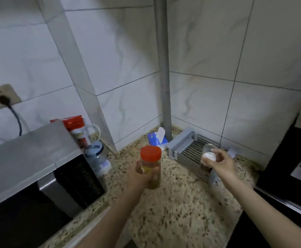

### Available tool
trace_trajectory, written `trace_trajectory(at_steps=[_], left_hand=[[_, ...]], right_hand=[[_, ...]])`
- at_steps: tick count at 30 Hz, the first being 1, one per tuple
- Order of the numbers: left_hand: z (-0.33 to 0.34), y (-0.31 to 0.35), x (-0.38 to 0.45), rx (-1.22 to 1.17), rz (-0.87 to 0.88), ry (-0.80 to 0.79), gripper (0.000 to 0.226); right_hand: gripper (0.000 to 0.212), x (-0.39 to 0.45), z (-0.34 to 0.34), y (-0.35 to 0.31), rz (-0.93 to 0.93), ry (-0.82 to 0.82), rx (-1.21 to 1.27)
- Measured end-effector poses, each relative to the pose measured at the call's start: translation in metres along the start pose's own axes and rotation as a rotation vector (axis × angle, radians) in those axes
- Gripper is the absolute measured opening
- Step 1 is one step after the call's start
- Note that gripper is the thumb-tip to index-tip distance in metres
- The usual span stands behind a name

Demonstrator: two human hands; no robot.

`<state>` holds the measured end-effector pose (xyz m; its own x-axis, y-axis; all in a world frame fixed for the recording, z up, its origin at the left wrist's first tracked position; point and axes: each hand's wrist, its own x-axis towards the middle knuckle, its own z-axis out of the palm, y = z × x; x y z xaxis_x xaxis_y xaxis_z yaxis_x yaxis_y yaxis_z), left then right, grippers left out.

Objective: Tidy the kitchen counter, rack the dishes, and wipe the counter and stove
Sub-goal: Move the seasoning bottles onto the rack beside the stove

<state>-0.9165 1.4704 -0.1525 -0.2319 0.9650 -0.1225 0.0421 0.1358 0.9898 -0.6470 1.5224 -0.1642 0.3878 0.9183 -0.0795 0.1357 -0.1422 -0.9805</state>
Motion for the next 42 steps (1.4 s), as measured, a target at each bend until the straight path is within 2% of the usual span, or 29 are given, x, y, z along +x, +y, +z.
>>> trace_trajectory(at_steps=[3,7,13,16,19,24,27,31,36,42], left_hand=[[0.035,-0.005,0.050,0.052,0.004,-0.053,0.065],[0.092,-0.004,0.109,0.112,-0.002,-0.116,0.075],[0.175,0.002,0.170,0.362,0.132,-0.289,0.061],[0.205,-0.003,0.191,0.453,0.291,-0.310,0.063],[0.231,-0.018,0.213,0.477,0.230,-0.311,0.073],[0.265,-0.039,0.242,0.527,0.184,-0.361,0.049],[0.284,-0.048,0.250,0.543,0.172,-0.371,0.056],[0.304,-0.059,0.257,0.581,0.201,-0.411,0.059],[0.310,-0.070,0.258,0.526,0.150,-0.405,0.054],[0.305,-0.074,0.260,0.481,0.106,-0.456,0.078]], right_hand=[[0.027,0.048,0.001,0.019,0.059,0.031,0.006],[0.045,0.098,-0.002,0.040,0.083,0.121,-0.233],[0.048,0.136,-0.008,0.050,0.014,0.131,-0.337],[0.043,0.152,-0.007,0.049,0.052,0.130,-0.469],[0.038,0.171,-0.007,0.052,0.084,0.133,-0.629],[0.042,0.192,-0.010,0.062,0.105,0.112,-0.767],[0.037,0.201,-0.013,0.071,0.004,0.129,-0.884],[0.035,0.209,-0.013,0.079,-0.015,0.122,-0.910],[0.041,0.219,-0.002,0.092,-0.030,0.141,-0.981],[0.054,0.217,0.005,0.103,-0.046,0.237,-0.968]])
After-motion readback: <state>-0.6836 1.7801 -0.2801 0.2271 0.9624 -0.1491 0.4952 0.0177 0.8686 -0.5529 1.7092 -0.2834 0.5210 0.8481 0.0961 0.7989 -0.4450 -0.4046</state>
